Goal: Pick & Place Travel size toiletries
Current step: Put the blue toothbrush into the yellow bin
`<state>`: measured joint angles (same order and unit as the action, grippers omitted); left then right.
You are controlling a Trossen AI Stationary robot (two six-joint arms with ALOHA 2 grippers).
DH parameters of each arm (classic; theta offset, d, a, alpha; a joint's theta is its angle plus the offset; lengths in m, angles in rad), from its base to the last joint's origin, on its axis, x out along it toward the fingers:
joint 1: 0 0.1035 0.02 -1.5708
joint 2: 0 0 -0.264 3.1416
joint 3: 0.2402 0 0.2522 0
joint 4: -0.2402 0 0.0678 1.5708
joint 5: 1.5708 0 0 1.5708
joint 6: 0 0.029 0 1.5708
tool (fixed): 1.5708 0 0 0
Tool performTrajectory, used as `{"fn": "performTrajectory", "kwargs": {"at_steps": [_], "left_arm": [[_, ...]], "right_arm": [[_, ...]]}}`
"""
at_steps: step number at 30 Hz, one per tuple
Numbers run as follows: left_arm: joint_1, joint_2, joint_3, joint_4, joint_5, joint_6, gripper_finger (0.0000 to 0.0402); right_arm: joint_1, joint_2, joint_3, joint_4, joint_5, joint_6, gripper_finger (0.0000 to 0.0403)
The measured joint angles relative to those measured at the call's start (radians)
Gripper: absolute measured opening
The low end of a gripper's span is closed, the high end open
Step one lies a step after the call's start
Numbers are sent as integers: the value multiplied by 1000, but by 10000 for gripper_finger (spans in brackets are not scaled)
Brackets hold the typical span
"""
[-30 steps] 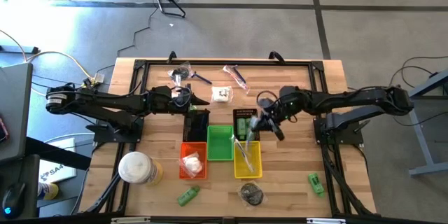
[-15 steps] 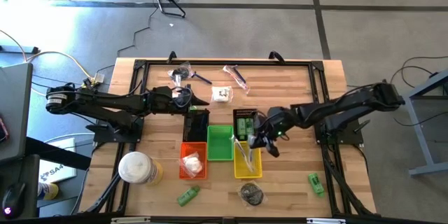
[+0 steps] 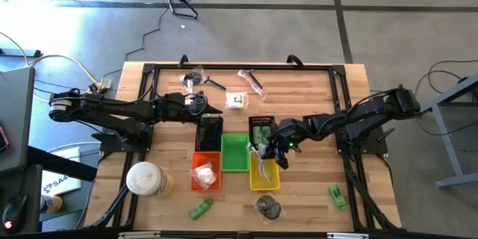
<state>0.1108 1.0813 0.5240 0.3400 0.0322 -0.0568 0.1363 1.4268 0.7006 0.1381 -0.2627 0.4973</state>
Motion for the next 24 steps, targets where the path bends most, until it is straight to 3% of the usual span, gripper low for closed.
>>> {"fn": "performTrajectory", "kwargs": {"at_steps": [7,11,16,24], "left_arm": [[0,0,0,1,0,0,167],[0,0,0,1,3,0,167],[0,0,0,1,3,0,167],[0,0,0,1,3,0,167]], "right_arm": [[0,-51,0,-86,-2,-4,152],[-6,-100,0,-169,-1,-4,176],[-38,-169,0,-193,-2,-27,173],[-118,-281,0,-189,31,-194,138]]}}
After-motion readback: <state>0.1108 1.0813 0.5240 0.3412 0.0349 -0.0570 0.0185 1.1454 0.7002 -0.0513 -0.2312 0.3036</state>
